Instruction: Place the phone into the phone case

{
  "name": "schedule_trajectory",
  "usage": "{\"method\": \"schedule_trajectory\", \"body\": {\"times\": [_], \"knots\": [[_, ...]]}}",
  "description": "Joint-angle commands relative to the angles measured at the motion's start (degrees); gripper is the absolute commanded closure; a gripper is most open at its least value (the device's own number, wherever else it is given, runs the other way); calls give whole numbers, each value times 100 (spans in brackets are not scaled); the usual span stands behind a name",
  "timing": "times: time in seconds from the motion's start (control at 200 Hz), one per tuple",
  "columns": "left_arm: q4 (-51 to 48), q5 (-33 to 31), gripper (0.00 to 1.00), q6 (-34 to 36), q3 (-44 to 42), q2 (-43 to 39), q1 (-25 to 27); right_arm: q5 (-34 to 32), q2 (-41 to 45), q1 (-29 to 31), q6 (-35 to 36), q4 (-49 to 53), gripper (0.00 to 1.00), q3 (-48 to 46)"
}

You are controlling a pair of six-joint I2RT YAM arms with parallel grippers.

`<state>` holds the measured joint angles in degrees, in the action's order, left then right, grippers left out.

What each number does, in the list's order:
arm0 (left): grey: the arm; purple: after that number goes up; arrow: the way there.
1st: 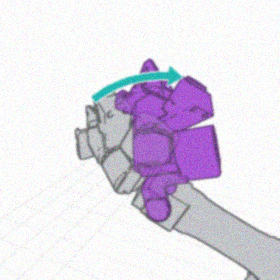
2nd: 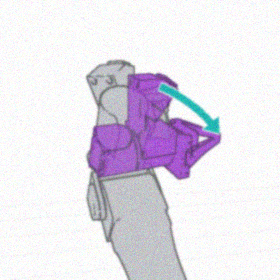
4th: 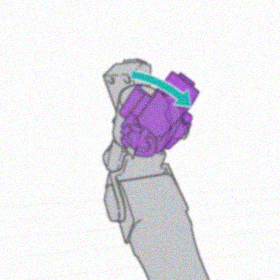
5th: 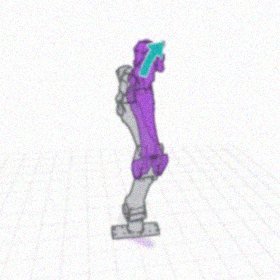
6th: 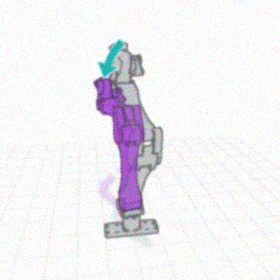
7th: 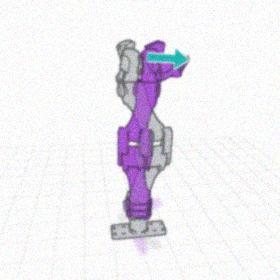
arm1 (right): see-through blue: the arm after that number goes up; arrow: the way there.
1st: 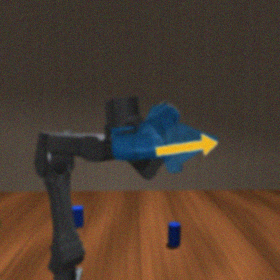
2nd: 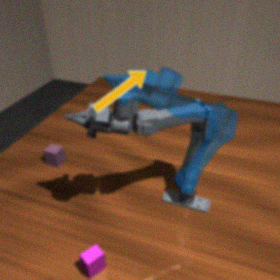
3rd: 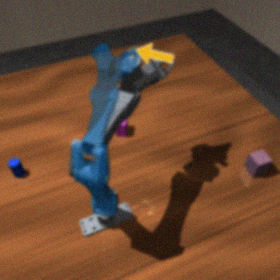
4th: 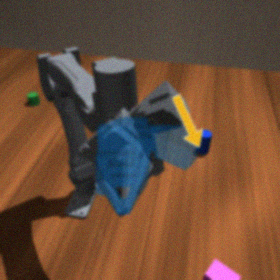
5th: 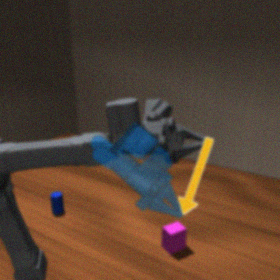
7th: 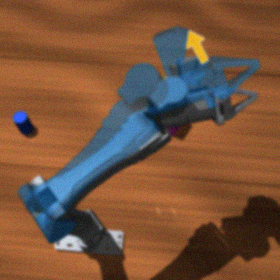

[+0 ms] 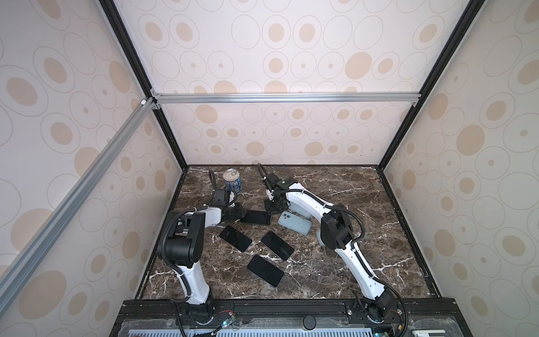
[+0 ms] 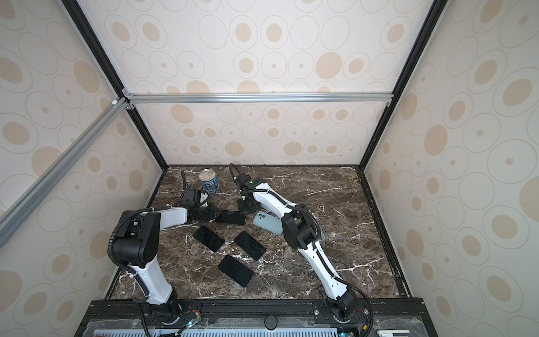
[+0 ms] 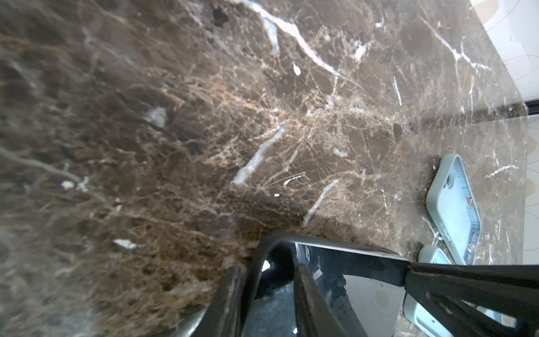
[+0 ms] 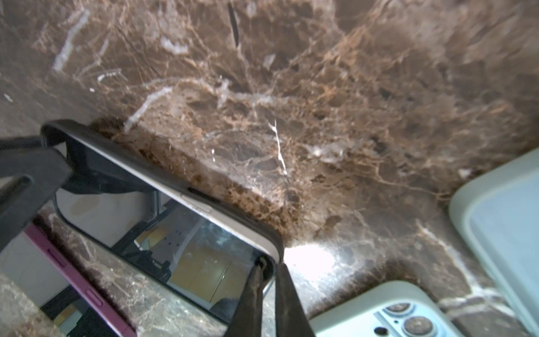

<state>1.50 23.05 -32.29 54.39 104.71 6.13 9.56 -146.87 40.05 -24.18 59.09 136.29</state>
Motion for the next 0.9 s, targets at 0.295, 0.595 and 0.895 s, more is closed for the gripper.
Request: {"method": "schedule_trajectory", "body": {"times": [0.295, 0.595, 0.895], "knots": [[-120, 43, 69, -52, -245, 367, -15, 52, -626, 69, 104, 238, 89, -186], [-315, -185, 70, 180, -33, 349, -20, -464, 121, -48, 128, -227, 79, -106], [-317, -17, 70, 221, 10, 509, -15, -194, -485, -132, 352, -43, 66, 648]]}}
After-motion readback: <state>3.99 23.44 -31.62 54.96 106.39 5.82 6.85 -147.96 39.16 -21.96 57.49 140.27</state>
